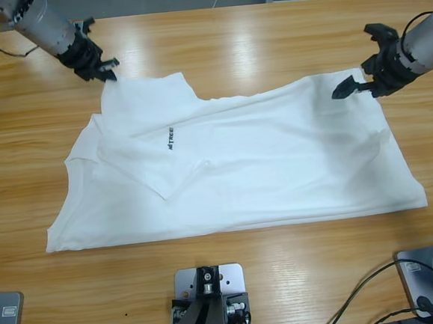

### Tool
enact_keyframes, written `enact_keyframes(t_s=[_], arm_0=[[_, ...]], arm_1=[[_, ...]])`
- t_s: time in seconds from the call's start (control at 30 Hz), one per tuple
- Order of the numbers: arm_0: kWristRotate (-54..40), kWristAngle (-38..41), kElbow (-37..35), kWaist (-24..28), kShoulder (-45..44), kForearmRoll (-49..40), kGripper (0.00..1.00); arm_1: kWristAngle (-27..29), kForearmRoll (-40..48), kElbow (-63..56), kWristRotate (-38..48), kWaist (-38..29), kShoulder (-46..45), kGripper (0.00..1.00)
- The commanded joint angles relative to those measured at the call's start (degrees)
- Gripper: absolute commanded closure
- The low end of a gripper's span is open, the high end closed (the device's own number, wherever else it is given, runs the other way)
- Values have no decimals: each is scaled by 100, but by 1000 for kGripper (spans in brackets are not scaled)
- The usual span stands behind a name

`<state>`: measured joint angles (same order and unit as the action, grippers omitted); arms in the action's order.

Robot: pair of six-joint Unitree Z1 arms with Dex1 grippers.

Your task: Fold clothes

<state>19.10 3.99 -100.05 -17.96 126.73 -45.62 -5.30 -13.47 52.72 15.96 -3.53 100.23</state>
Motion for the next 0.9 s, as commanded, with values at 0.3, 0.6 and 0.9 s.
enact_keyframes(t_s=[0.3, 0.6, 0.9], arm_0=[[-342, -41, -1268, -252, 254, 88, 1000], [-346, -23, -1394, -261, 356, -39, 1000], [-325, 14, -1368, -357, 449, -62, 1000]], arm_1=[[38, 1347, -584, 592, 669, 346, 41], [-493, 2207, -509, 504, 1489, 1250, 234], [-962, 2471, -447, 481, 1629, 1533, 334]])
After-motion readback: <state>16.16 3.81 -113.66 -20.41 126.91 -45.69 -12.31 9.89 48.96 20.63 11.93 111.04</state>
